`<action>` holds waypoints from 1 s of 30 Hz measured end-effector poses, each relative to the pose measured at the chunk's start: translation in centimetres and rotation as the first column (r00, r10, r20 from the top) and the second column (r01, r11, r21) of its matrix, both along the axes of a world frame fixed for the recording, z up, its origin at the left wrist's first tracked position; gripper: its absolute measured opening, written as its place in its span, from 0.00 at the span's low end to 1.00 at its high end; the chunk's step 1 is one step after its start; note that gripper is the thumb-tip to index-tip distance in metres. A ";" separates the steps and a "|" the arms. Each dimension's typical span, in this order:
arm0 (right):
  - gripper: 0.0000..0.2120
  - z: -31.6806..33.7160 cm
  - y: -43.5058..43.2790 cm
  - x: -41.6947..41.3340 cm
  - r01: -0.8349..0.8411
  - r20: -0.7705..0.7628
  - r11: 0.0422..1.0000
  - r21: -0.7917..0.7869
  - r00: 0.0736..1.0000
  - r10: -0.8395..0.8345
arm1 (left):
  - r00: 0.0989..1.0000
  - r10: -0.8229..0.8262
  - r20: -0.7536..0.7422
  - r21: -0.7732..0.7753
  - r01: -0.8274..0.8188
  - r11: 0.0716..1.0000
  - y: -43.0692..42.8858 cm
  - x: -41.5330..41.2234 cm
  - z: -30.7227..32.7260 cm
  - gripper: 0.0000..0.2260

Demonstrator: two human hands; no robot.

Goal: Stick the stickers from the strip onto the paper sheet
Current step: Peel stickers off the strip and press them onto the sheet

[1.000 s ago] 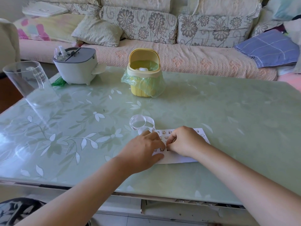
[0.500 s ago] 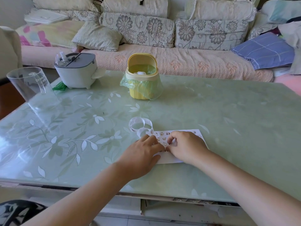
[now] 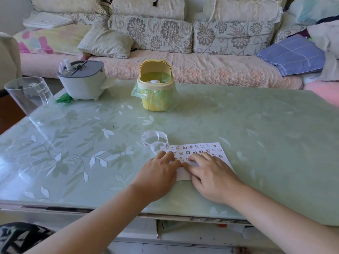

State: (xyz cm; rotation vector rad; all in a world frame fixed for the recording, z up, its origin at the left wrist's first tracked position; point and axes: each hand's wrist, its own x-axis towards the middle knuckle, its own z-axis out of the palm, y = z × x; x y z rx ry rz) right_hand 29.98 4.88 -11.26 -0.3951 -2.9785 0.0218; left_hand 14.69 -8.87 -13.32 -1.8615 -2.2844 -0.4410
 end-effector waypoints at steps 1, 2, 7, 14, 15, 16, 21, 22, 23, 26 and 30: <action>0.17 -0.1 0.0 0.2 -0.011 -0.014 1.000 -0.006 1.000 0.010 | 1.000 0.004 -0.002 -0.002 -0.004 1.000 0.0 0.0 0.0 0.16; 0.17 0.0 0.0 0.3 -0.016 -0.024 1.000 -0.019 1.000 0.016 | 1.000 0.007 -0.009 0.000 -0.007 1.000 0.0 0.1 -0.1 0.15; 0.21 0.3 0.2 0.5 0.018 0.027 0.997 -0.080 1.000 -0.016 | 0.999 -0.033 0.004 -0.017 0.033 0.999 -0.4 0.1 -0.7 0.17; 0.43 -0.4 -0.2 0.7 -0.025 0.288 0.986 -0.163 0.955 0.072 | 0.991 -0.119 0.061 -0.275 0.131 0.952 -1.0 -0.9 -0.8 0.32; 0.44 -0.4 -0.2 0.7 -0.023 0.296 0.986 -0.163 0.952 0.071 | 0.992 -0.118 0.046 -0.279 0.126 0.952 -1.1 -1.0 -0.8 0.33; 0.45 -0.2 -0.2 0.7 -0.021 0.303 0.987 -0.161 0.950 0.070 | 0.993 -0.116 0.017 -0.268 0.116 0.956 -1.3 -1.1 -0.8 0.33; 0.41 -0.2 0.0 0.5 -0.030 0.313 0.993 -0.112 0.948 0.064 | 0.994 -0.069 -0.081 -0.224 0.049 0.973 -2.2 -1.1 -0.6 0.36; 0.43 -0.2 0.0 0.5 -0.031 0.315 0.994 -0.108 0.947 0.064 | 0.995 -0.065 -0.074 -0.231 0.046 0.972 -2.4 -1.2 -0.6 0.37; 0.44 -0.2 0.0 0.5 -0.030 0.319 0.994 -0.107 0.946 0.062 | 0.995 -0.059 -0.077 -0.230 0.040 0.972 -2.5 -1.3 -0.5 0.37; 0.46 -0.1 -0.2 0.2 -0.016 0.318 0.994 -0.105 0.947 0.049 | 0.995 -0.033 -0.089 -0.199 0.015 0.980 -3.0 -1.4 -0.3 0.35; 0.43 0.4 -0.4 -0.1 -0.001 0.282 0.995 -0.098 0.959 0.029 | 0.999 -0.029 -0.037 -0.146 0.023 0.989 -3.1 -1.5 -0.4 0.31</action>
